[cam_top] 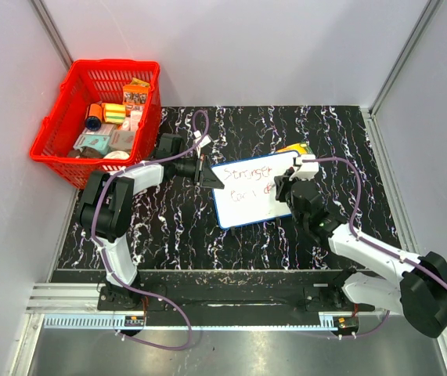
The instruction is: Write a sentence on the whiteboard
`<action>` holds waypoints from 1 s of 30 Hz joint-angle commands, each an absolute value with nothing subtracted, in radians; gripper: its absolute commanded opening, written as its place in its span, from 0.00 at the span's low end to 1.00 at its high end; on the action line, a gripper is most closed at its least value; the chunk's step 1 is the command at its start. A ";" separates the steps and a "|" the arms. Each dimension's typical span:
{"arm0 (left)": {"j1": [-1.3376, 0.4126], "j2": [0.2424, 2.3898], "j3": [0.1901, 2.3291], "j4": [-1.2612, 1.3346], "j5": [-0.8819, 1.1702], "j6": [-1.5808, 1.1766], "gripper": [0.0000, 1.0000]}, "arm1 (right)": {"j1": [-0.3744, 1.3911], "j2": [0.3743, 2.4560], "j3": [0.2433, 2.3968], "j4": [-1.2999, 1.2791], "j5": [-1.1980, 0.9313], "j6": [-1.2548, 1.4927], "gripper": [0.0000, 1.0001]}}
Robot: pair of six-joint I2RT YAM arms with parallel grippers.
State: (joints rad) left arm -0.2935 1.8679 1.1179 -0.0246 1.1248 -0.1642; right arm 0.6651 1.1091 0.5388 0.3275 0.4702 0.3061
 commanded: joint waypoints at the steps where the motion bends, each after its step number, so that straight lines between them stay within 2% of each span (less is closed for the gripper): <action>1: -0.324 1.930 1.097 -0.086 0.845 -0.006 0.00 | 0.658 1.085 0.528 0.304 0.480 0.319 0.00; 30: -0.327 1.927 1.097 -0.086 0.845 0.015 0.00 | 0.655 1.126 0.598 0.344 0.595 0.284 0.00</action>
State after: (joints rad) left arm -0.2939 1.8694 1.1198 -0.0273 1.1244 -0.1608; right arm 0.6647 1.1137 0.5533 0.3016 0.5419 0.2989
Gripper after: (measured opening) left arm 0.101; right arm 0.079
